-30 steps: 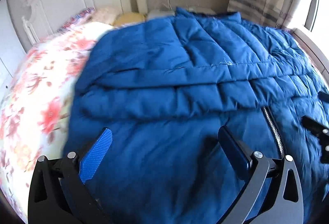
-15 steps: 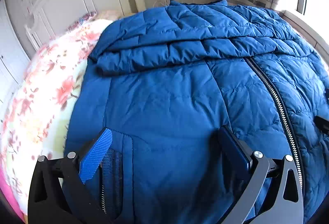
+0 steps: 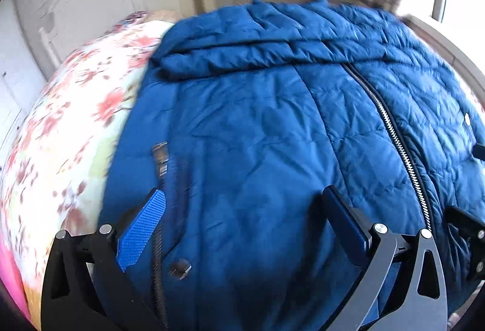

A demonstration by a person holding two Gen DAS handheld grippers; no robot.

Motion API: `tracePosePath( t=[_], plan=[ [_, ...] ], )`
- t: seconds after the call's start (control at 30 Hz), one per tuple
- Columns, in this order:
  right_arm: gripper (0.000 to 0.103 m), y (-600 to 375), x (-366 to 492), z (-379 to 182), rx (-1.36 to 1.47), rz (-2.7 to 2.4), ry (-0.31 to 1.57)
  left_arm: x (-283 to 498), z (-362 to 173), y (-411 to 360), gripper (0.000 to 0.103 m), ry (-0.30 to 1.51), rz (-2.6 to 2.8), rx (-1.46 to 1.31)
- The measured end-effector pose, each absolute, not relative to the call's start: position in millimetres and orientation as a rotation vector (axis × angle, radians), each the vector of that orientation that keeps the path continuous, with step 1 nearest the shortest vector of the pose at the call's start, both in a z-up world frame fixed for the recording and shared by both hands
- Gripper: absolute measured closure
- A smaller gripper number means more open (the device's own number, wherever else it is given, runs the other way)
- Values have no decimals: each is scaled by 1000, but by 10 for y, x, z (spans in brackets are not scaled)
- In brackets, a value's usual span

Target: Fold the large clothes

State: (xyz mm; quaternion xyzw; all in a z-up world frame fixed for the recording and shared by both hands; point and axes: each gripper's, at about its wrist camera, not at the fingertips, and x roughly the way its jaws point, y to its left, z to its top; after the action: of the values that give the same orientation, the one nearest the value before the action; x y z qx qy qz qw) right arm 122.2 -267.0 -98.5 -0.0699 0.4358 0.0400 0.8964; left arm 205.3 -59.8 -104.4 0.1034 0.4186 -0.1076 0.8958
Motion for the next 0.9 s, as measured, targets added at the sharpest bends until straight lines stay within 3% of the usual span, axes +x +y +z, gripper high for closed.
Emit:
tracePosePath(
  t=[0.2, 0.43, 0.53, 0.9],
  plan=[
    [3, -2747, 726, -1153, -125, 174, 846, 1750, -1208, -464, 4, 819, -261, 226],
    [3, -2865, 384, -885, -193, 99, 792, 1380, -1104, -339, 4, 801, -264, 240],
    [3, -3100, 384, -1106, -149, 116, 889, 1267, -1237, -188, 4, 787, -273, 225],
    [3, -3544, -268, -1076, -89, 65, 841, 974, -1197, 256, 4, 784, -228, 186]
  ],
)
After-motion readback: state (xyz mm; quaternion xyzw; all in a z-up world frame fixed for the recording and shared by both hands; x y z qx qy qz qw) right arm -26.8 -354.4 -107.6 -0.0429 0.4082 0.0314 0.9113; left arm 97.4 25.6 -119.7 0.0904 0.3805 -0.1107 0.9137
